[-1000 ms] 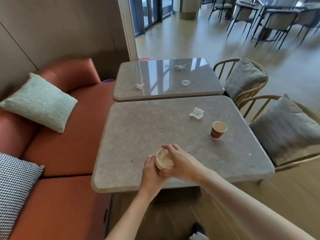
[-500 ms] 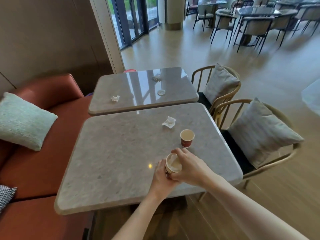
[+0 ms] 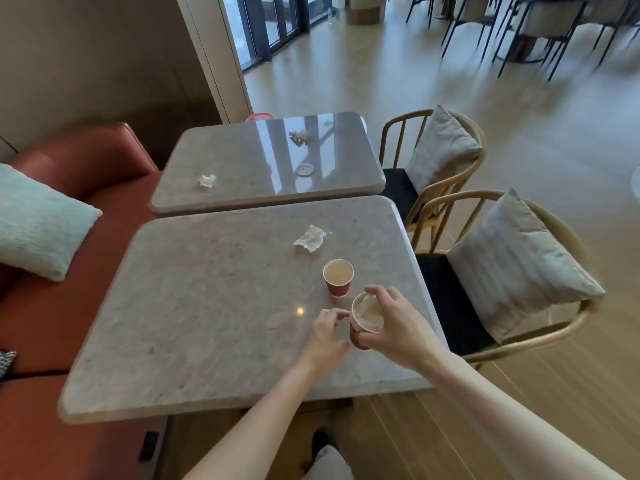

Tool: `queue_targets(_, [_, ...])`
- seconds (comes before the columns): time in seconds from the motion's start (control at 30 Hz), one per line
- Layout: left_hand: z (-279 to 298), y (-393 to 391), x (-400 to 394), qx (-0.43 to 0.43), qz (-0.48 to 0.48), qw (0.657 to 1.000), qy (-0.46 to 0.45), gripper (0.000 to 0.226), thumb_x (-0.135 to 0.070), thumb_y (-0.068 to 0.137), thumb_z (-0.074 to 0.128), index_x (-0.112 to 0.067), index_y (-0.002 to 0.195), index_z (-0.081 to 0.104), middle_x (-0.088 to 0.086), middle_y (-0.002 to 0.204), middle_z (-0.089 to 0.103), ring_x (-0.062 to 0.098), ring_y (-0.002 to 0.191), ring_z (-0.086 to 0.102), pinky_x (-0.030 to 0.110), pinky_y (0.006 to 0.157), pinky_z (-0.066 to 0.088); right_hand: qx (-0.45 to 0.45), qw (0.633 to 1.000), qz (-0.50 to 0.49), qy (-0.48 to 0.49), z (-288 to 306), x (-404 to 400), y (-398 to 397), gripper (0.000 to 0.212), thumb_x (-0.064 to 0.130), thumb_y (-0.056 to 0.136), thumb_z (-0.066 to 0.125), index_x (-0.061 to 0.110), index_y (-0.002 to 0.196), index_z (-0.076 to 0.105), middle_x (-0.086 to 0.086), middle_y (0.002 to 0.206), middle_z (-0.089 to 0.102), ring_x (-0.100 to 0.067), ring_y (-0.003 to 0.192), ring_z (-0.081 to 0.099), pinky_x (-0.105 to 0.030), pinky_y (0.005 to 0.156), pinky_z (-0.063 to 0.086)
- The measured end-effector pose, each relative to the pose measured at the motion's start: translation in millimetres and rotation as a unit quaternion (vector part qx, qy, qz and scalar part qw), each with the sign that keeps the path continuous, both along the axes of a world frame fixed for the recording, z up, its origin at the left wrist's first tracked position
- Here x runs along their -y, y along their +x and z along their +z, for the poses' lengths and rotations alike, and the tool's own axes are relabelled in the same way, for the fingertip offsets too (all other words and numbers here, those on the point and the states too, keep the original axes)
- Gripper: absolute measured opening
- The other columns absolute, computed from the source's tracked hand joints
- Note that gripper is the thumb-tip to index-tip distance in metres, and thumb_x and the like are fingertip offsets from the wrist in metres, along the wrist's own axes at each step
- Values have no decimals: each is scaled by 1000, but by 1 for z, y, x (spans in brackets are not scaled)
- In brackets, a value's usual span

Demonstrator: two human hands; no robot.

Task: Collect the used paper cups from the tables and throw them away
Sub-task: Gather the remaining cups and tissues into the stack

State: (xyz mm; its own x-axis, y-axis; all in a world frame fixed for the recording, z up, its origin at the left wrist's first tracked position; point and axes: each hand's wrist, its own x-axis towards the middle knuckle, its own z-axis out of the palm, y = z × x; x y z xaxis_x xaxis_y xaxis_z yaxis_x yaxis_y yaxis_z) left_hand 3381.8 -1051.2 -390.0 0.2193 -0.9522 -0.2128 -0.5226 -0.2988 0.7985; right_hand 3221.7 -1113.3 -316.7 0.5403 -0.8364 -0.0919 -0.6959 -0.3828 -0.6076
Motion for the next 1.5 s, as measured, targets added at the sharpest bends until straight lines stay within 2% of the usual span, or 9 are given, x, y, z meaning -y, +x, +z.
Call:
queue_targets(0.1, [-4,16,23,21,68,997,1,58,-13,79,76,-20,132,53,-2,122,52,19,120,54,25,99,43,5,1000,-7,-5,-2,20,9,80,45,72,77,30,140,38,5,128,49,-16,115,53,-36,88,54])
queue_targets(0.2, [-7,30,47,27,122,992,-6,77,-20,74,77,-24,141,40,2,132,46,21,128,44,36,110,40,-4,1000,-20,-10,-2,43,16,81,45,72,78,29,141,38,4,128,49,-17,114,54,-36,87,54])
queue_targets(0.43, [-30,49,101,20,128,990,52,106,-35,68,84,-16,153,23,6,146,35,26,139,30,32,114,28,-7,998,-65,-22,-3,88,26,79,48,72,78,33,139,37,8,126,49,-14,113,55,-33,90,53])
queue_targets(0.73, [-54,53,132,-38,110,992,38,66,-30,68,84,-29,125,50,-5,118,63,21,112,59,41,94,52,8,996,-81,-29,-1,112,36,79,55,72,77,38,138,36,13,124,48,-10,107,54,-28,91,51])
queue_targets(0.97, [-40,58,128,-57,83,994,-39,64,-30,58,82,-38,116,57,-9,108,56,10,107,49,23,86,47,28,999,-34,-26,12,124,68,79,54,72,77,40,137,34,15,124,46,-6,106,53,-26,88,51])
queue_targets(1.1, [-28,65,123,-55,93,991,-84,63,-26,58,84,-48,107,52,-22,102,52,-4,105,45,29,94,47,-2,999,-3,-33,16,128,88,83,52,72,76,38,142,33,13,130,44,-9,111,53,-30,87,53])
queue_targets(1.2, [-19,71,118,-42,106,987,-117,57,-21,60,86,-32,110,59,-28,98,50,-4,101,48,35,95,47,-17,999,37,-23,19,128,100,83,52,71,74,38,143,33,14,132,42,-9,114,52,-31,89,53])
queue_targets(1.3, [-13,78,115,1,118,983,-141,57,-12,62,89,-10,113,64,-27,95,48,13,98,51,32,96,43,-23,997,65,-18,20,128,113,83,51,71,72,37,143,33,13,132,43,-11,114,53,-33,91,52])
queue_targets(1.5, [-7,91,102,-49,177,972,-146,64,-18,59,92,-16,113,60,-13,101,60,14,97,57,16,83,46,-29,993,110,-17,19,124,133,83,49,70,71,34,143,34,9,133,47,-16,118,52,-36,94,49])
